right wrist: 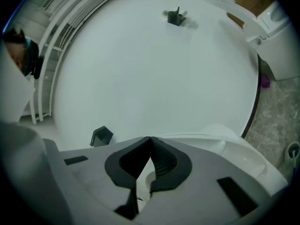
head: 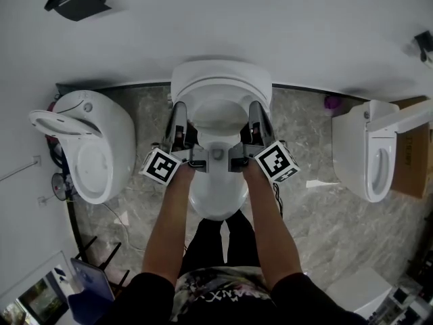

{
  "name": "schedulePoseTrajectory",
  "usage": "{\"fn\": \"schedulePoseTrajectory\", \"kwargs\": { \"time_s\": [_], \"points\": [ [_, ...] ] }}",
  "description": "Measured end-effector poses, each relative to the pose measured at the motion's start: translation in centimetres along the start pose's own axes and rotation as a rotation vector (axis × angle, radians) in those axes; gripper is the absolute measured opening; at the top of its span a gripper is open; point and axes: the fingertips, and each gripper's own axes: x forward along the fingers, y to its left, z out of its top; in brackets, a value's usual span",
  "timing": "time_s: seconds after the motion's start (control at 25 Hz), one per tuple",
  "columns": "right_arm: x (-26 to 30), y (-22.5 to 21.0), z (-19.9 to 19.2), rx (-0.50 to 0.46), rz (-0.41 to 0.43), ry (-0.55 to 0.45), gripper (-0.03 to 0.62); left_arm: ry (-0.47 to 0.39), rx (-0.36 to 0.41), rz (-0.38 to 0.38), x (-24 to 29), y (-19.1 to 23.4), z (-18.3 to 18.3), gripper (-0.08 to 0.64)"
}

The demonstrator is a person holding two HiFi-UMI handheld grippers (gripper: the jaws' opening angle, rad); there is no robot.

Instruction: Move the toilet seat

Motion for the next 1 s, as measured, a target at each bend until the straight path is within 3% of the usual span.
{"fn": "schedulePoseTrajectory", "kwargs": {
  "time_s": [0.24, 0.6, 1.0],
  "points": [
    [-2.5, 6.1, 1.3, -0.182, 0.086, 0.084, 0.005, 0.1, 0.245, -0.119, -1.0, -7.7, 1.3, 0.032],
    [-6.9, 15.5, 5.0, -0.457, 0.189, 0.119, 0.003, 0.176, 0.53, -0.223, -3.9, -18.2, 3.5, 0.031],
    [-13.1, 25.5, 8.3, -0.604, 0.314, 0.147, 0.003, 0.277, 0.694, -0.328, -9.4, -28.4, 4.8, 0.031]
  ]
}}
